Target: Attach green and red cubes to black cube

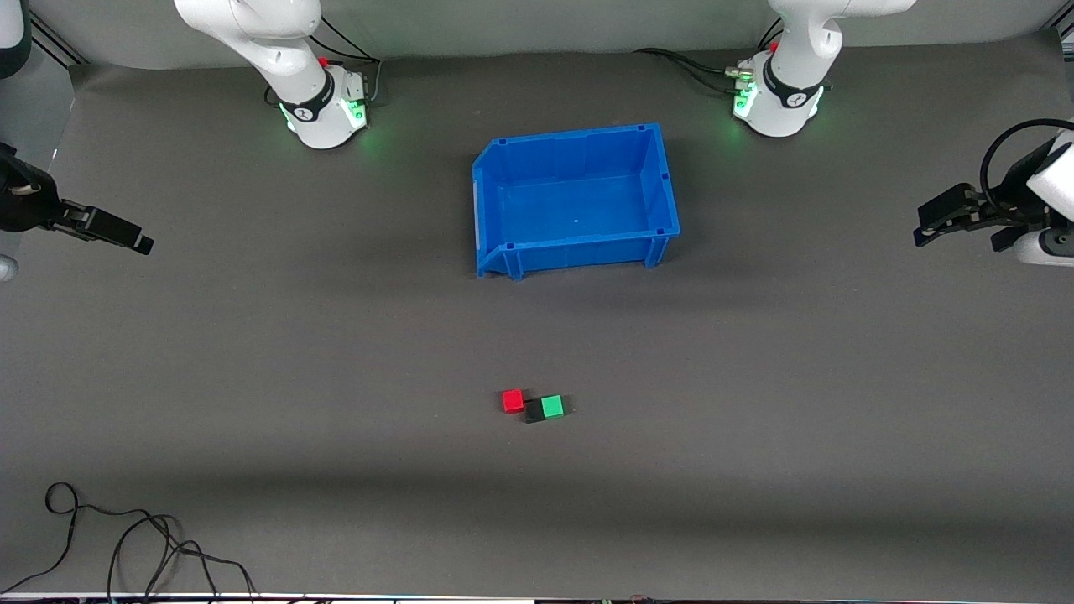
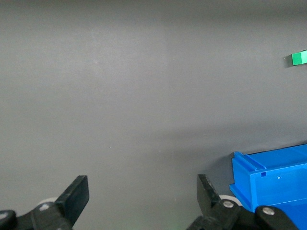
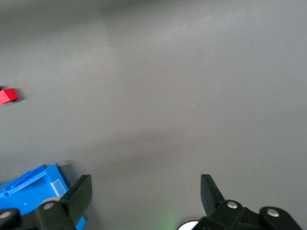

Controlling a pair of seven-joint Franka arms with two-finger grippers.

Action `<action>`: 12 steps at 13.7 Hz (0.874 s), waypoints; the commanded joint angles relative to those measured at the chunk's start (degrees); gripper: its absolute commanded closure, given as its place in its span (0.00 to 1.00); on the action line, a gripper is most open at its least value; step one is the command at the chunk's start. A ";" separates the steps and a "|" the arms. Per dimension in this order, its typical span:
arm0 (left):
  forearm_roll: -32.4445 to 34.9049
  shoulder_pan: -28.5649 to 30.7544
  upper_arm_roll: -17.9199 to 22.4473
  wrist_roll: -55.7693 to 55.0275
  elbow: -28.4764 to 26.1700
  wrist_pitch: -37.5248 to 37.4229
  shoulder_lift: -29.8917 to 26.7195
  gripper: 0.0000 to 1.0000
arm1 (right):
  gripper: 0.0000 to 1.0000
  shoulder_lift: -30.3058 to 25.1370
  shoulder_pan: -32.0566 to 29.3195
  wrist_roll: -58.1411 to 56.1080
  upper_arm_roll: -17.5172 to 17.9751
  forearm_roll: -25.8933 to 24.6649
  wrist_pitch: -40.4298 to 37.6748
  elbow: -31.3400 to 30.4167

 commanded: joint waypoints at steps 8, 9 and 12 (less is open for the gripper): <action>3.79 0.14 0.09 -0.18 -0.25 -0.27 -0.70 0.00 | 0.00 -1.24 -0.79 -1.75 1.55 -1.30 2.17 -1.59; 3.79 0.14 0.09 -0.18 -0.25 -0.35 -0.70 0.00 | 0.00 -1.24 -0.79 -1.75 1.55 -1.39 2.17 -1.59; 3.79 0.05 0.09 -0.18 -0.08 -0.27 -0.44 0.00 | 0.00 -0.98 -0.88 -2.19 1.55 -1.39 2.61 -1.41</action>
